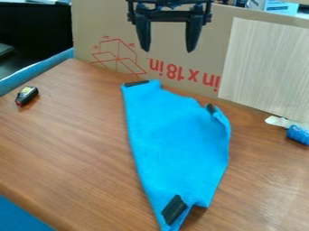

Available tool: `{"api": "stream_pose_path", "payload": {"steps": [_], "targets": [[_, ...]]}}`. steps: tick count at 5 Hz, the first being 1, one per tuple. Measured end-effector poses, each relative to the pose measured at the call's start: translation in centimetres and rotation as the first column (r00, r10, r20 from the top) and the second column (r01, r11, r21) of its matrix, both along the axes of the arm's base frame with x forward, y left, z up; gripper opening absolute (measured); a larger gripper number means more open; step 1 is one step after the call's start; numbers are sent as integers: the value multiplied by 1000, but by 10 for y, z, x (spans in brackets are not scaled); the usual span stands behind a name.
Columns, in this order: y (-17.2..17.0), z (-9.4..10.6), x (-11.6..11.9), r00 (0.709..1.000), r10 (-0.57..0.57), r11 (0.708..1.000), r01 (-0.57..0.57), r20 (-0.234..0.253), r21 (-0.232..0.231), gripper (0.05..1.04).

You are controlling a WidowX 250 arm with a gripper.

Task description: Unfold the cloth from top right to botttom left

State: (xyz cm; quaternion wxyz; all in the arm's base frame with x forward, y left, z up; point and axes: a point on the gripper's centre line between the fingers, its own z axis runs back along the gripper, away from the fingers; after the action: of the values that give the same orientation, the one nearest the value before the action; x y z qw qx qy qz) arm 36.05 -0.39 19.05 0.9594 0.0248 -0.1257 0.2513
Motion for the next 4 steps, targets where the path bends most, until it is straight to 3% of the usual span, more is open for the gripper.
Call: {"api": "stream_pose_path", "payload": {"steps": [1, 2, 4], "targets": [[0, -15, 1, 999, 6, 1000, -6, -41, 0, 999], [-4, -36, 7, 998, 40, 999, -40, -50, -3, 999], [-14, -65, 21, 996, 90, 996, -91, -27, -27, 999]]}}
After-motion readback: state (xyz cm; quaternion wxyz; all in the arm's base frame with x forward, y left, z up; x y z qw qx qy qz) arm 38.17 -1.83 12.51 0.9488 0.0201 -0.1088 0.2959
